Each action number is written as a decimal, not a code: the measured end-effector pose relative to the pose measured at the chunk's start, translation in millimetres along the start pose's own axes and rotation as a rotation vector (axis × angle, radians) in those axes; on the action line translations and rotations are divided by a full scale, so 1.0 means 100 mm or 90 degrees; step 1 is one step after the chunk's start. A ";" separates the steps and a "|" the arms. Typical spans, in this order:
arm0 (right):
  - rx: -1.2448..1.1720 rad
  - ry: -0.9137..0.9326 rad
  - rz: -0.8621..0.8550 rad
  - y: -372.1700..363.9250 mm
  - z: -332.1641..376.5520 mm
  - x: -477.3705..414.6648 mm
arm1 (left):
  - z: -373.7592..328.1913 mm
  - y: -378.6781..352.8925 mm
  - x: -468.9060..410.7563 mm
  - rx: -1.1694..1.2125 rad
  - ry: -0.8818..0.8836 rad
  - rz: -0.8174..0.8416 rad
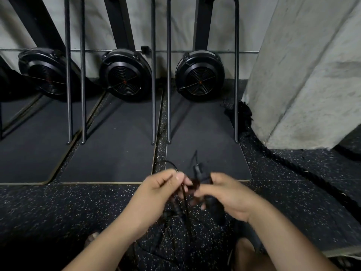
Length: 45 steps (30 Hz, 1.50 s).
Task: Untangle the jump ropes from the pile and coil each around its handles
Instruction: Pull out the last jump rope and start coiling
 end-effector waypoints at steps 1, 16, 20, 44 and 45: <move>0.014 -0.005 0.039 -0.09 -0.02 0.00 | -0.01 0.05 -0.03 0.039 -0.005 -0.019; 0.046 0.095 0.083 -0.42 0.21 0.16 | 0.39 0.42 -0.20 0.260 0.192 -0.205; -0.120 0.201 -0.021 -0.24 0.45 0.22 | 0.48 0.01 -0.11 0.158 0.242 0.040; 0.122 0.006 0.053 -0.37 -0.09 -0.04 | 0.11 0.32 -0.10 0.106 -0.019 -0.069; 0.140 0.006 0.051 -0.41 -0.09 -0.05 | 0.14 0.37 -0.11 0.135 -0.016 -0.087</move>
Point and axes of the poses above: each hand's wrist, its own x-axis away from the middle knuckle, its own y-axis out of the back of the hand, z = x × y, the point moved 4 cm from there along -x, towards the middle knuckle, and after that the axes turned 9 degrees about z, right-handed, at the moved point
